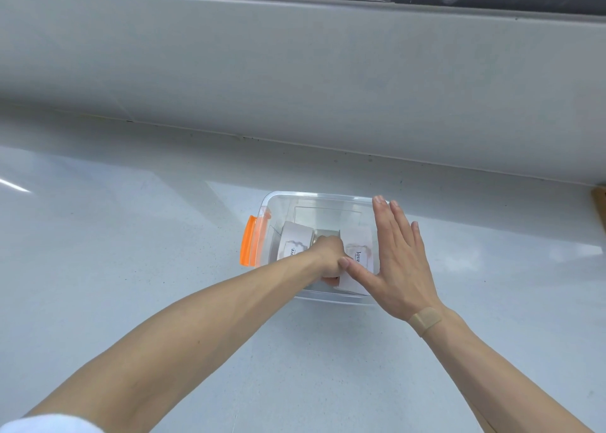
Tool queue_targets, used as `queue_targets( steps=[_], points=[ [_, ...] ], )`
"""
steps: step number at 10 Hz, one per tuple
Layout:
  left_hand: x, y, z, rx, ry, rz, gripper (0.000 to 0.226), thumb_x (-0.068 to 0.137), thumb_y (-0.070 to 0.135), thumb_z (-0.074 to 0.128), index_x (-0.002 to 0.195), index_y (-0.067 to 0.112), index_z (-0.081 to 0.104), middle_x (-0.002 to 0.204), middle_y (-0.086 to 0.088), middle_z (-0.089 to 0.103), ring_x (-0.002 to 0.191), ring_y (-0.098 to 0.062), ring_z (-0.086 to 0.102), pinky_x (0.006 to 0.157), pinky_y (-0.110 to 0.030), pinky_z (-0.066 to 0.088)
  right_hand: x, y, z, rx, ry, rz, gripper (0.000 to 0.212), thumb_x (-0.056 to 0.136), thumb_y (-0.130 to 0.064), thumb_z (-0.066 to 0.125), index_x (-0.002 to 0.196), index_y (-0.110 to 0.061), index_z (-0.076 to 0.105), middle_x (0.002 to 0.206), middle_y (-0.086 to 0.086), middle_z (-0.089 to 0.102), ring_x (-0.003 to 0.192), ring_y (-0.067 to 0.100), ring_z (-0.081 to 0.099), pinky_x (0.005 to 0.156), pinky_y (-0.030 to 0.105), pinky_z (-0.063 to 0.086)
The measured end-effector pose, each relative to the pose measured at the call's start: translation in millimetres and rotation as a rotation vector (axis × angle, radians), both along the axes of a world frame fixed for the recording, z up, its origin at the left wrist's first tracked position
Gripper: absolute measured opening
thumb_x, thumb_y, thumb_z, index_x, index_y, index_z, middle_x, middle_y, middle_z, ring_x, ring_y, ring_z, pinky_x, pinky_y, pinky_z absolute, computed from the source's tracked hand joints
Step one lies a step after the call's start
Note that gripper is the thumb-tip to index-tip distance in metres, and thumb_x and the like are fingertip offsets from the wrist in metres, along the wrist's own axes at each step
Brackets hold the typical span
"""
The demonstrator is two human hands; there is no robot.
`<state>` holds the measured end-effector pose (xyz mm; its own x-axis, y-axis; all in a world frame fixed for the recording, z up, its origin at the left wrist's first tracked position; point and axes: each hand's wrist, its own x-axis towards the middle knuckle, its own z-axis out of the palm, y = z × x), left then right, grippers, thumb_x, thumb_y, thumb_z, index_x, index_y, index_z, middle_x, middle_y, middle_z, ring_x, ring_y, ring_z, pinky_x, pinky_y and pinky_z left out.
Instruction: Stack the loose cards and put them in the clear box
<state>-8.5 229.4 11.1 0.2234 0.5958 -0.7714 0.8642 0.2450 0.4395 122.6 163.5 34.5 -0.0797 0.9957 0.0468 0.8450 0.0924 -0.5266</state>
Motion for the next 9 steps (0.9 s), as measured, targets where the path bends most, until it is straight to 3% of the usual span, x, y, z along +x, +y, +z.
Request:
queue_targets(
  steps=[1, 2, 3, 4, 5, 6, 7, 8, 9],
  points=[
    [4.2, -1.4, -5.1, 0.054, 0.082, -0.141, 0.021, 0.093, 0.002, 0.048, 0.108, -0.003, 0.063, 0.118, -0.02, 0.049, 0.102, -0.036, 0.065, 0.075, -0.039, 0.059, -0.5, -0.4, -0.8, 0.008, 0.004, 0.002, 0.095, 0.083, -0.072, 0.043, 0.153, -0.03, -0.007, 0.163, -0.006, 0.007, 0.148, 0.01, -0.008, 0.119, 0.055, 0.01],
    [5.0, -2.4, -5.4, 0.081, 0.11, -0.19, 0.022, 0.095, 0.008, 0.046, 0.112, 0.0, 0.057, 0.125, -0.018, 0.042, 0.114, -0.036, 0.056, 0.079, -0.038, 0.055, 0.2, -0.2, -1.6, 0.009, -0.001, -0.001, 0.095, 0.083, -0.072, 0.043, 0.152, -0.031, -0.007, 0.163, -0.006, 0.007, 0.148, 0.009, -0.008, 0.119, 0.055, 0.01],
    [3.3, -1.0, -9.8, 0.122, 0.104, -0.173, 0.028, 0.096, 0.019, 0.049, 0.118, 0.003, 0.058, 0.135, -0.018, 0.049, 0.109, -0.037, 0.059, 0.095, -0.042, 0.052, 1.7, -0.9, -2.4, 0.005, -0.025, 0.003, 0.094, 0.084, -0.073, 0.04, 0.152, -0.031, -0.008, 0.163, -0.006, 0.006, 0.148, 0.01, -0.009, 0.119, 0.055, 0.009],
    [3.4, -0.6, -9.9, 0.118, 0.09, -0.159, 0.024, 0.095, 0.017, 0.049, 0.106, 0.002, 0.063, 0.127, -0.021, 0.056, 0.096, -0.033, 0.063, 0.089, -0.039, 0.055, 1.7, -1.4, -1.9, 0.007, -0.048, 0.014, 0.093, 0.084, -0.074, 0.037, 0.152, -0.029, -0.008, 0.163, -0.007, 0.005, 0.147, 0.009, -0.01, 0.119, 0.054, 0.007],
    [1.4, -1.8, 5.2, 0.075, 0.072, -0.13, 0.021, 0.094, 0.011, 0.043, 0.08, 0.004, 0.058, 0.105, -0.023, 0.059, 0.079, -0.028, 0.058, 0.079, -0.039, 0.056, 1.6, -1.1, -0.2, -0.001, -0.078, 0.016, 0.089, 0.086, -0.074, 0.031, 0.153, -0.028, -0.007, 0.163, -0.007, 0.002, 0.147, 0.008, -0.012, 0.12, 0.051, 0.004],
    [-2.9, -4.4, 19.0, 0.054, 0.003, -0.053, 0.023, 0.093, 0.011, 0.043, 0.074, 0.006, 0.054, 0.088, -0.016, 0.058, 0.078, -0.028, 0.056, 0.08, -0.038, 0.055, 1.7, -2.1, 3.0, -0.006, -0.123, 0.021, 0.086, 0.088, -0.073, 0.026, 0.153, -0.028, -0.006, 0.163, -0.007, 0.0, 0.146, 0.007, -0.013, 0.12, 0.05, 0.003],
    [-9.1, -9.3, 36.2, 0.076, -0.049, -0.003, 0.029, 0.093, 0.013, 0.049, 0.065, 0.009, 0.054, 0.07, -0.012, 0.057, 0.08, -0.031, 0.056, 0.072, -0.033, 0.044, -0.3, -2.9, 7.6, -0.035, -0.194, 0.028, 0.083, 0.089, -0.071, 0.02, 0.154, -0.025, -0.003, 0.163, -0.006, -0.001, 0.147, 0.008, -0.013, 0.12, 0.05, 0.003],
    [-12.2, -13.7, 45.8, 0.128, 0.02, -0.079, 0.026, 0.096, 0.021, 0.051, 0.093, 0.0, 0.066, 0.096, -0.021, 0.069, 0.098, -0.039, 0.063, 0.076, -0.033, 0.045, -0.6, -2.5, 13.9, -0.078, -0.277, 0.03, 0.082, 0.088, -0.071, 0.017, 0.154, -0.024, 0.001, 0.163, -0.005, 0.0, 0.147, 0.01, -0.01, 0.12, 0.05, 0.002],
    [-25.5, -24.8, 60.4, 0.257, 0.114, -0.131, 0.046, 0.095, 0.035, 0.052, 0.131, 0.006, 0.055, 0.134, -0.013, 0.059, 0.122, -0.031, 0.055, 0.099, -0.037, 0.047, -3.5, -5.6, 28.7, -0.098, -0.33, 0.035, 0.07, 0.091, -0.064, 0.028, 0.149, -0.024, 0.027, 0.162, -0.003, 0.016, 0.148, 0.014, 0.003, 0.12, 0.049, 0.004]
  ],
)
